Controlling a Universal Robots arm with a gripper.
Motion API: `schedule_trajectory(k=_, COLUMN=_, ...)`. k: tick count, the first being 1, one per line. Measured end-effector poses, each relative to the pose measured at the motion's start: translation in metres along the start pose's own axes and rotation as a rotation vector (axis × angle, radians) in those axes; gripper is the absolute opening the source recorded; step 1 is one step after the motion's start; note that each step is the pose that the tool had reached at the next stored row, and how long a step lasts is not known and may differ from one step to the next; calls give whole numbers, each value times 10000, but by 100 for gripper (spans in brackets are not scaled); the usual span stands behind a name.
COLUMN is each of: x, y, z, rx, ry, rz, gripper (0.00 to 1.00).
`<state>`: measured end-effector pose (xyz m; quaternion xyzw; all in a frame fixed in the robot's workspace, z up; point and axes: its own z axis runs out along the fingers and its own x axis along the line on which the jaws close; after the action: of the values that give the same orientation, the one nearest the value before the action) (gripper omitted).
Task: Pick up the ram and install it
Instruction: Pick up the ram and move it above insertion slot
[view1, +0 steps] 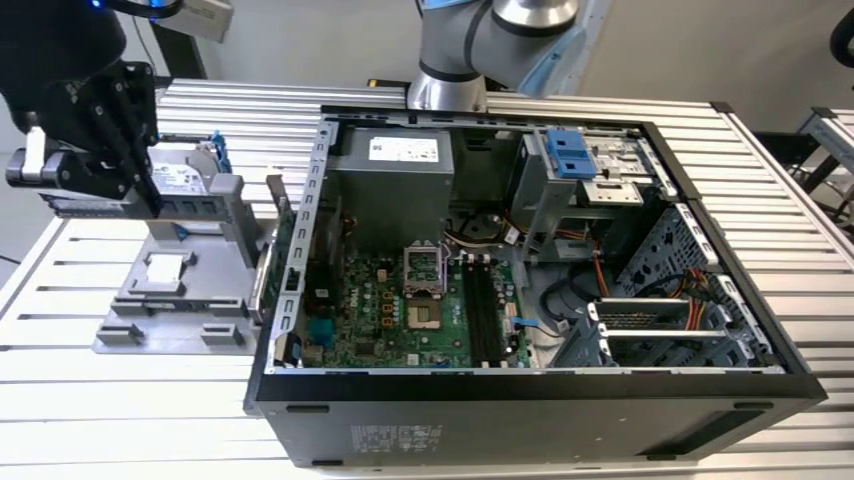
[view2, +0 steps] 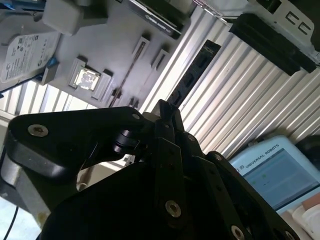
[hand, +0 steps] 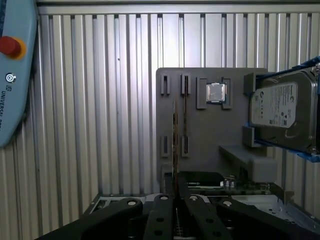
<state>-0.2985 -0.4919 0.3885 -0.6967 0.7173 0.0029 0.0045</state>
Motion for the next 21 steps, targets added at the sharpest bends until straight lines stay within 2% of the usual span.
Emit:
schedule_trajectory(k=18, x=-12, y=-408, z=1, rx=-19, ry=0, rz=0, gripper=0)
schedule_trajectory(k=21, x=-13, y=-458, z=1, rx=-21, ry=0, rz=0, gripper=0)
